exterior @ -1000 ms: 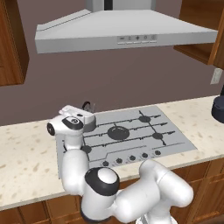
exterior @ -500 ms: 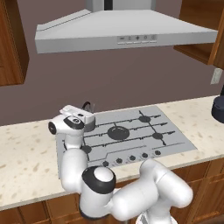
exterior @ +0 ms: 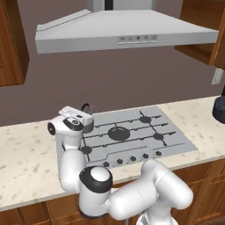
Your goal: Pick the kettle from the cabinet and place it on a stove burner. Then pick the pot from the counter and place it on another stove burner. Finally, turn both burners on.
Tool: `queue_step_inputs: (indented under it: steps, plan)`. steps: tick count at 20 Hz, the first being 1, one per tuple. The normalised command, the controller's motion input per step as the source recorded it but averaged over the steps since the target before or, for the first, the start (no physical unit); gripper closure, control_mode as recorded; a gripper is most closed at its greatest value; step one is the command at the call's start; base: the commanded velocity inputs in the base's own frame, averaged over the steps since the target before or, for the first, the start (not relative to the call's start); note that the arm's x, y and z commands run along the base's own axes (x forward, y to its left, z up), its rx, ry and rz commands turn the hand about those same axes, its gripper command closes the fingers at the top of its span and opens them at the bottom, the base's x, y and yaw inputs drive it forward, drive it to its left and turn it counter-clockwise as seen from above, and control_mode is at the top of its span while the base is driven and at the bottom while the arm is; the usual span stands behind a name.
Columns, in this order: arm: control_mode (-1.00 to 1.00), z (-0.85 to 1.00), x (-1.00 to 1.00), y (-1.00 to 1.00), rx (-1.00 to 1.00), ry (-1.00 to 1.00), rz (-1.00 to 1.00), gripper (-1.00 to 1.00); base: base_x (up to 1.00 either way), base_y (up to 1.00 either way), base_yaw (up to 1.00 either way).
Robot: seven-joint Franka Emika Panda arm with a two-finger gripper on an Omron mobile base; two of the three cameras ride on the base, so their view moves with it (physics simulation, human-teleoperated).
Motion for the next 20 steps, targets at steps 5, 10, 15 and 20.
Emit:
queue_step_inputs:
  steps: [5, 10, 15, 20]
  plan:
    - [-1.00, 0.00, 0.18, 0.04, 0.01, 0.00, 0.00, 1.00, 0.00, 0.00, 0.00]
    - [-1.00, -0.03, 0.18, 0.11, 0.00, 0.00, 0.00, 1.00, 0.00, 0.00, 0.00]
    - [-1.00, -0.09, 0.20, 0.12, 0.00, 0.00, 0.00, 1.00, 0.00, 0.00, 0.00]
    - [-1.00, -0.16, 0.20, 0.10, 0.00, 0.00, 0.00, 1.00, 0.00, 0.00, 0.00]
